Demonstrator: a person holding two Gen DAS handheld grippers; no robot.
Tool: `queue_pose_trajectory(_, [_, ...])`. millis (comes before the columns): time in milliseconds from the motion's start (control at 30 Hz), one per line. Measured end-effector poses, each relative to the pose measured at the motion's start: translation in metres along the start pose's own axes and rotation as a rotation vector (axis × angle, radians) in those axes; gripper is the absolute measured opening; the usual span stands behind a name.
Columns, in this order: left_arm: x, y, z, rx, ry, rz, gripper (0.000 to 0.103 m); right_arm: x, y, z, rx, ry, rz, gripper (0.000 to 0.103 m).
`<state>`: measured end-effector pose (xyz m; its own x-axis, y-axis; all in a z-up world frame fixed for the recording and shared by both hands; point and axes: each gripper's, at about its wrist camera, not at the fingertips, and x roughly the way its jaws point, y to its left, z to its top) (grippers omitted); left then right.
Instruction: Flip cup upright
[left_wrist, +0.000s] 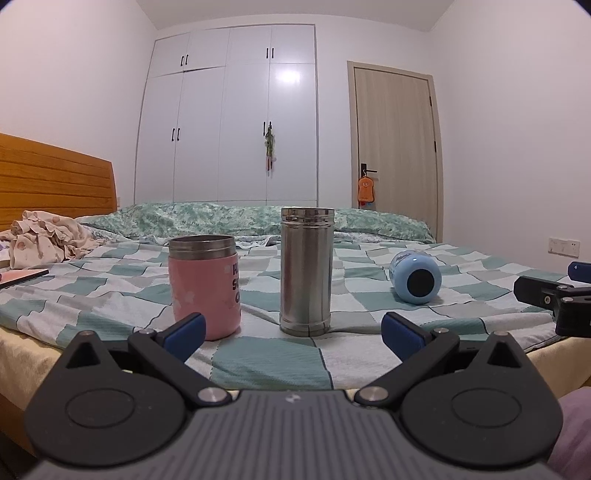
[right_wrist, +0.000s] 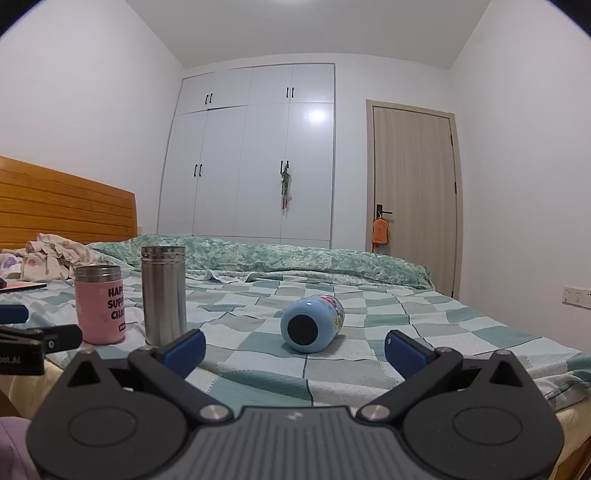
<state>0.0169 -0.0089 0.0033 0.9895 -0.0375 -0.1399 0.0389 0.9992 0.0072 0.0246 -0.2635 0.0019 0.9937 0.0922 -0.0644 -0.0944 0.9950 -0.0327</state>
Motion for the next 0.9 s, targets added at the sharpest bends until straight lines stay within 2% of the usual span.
queue_pose_trajectory(900, [-0.0038, -0.0003, -0.0001, 0.003, -0.012, -0.009, 0.103, -0.001, 0.0005, -0.0004, -0.006, -0.001, 0.0, 0.103])
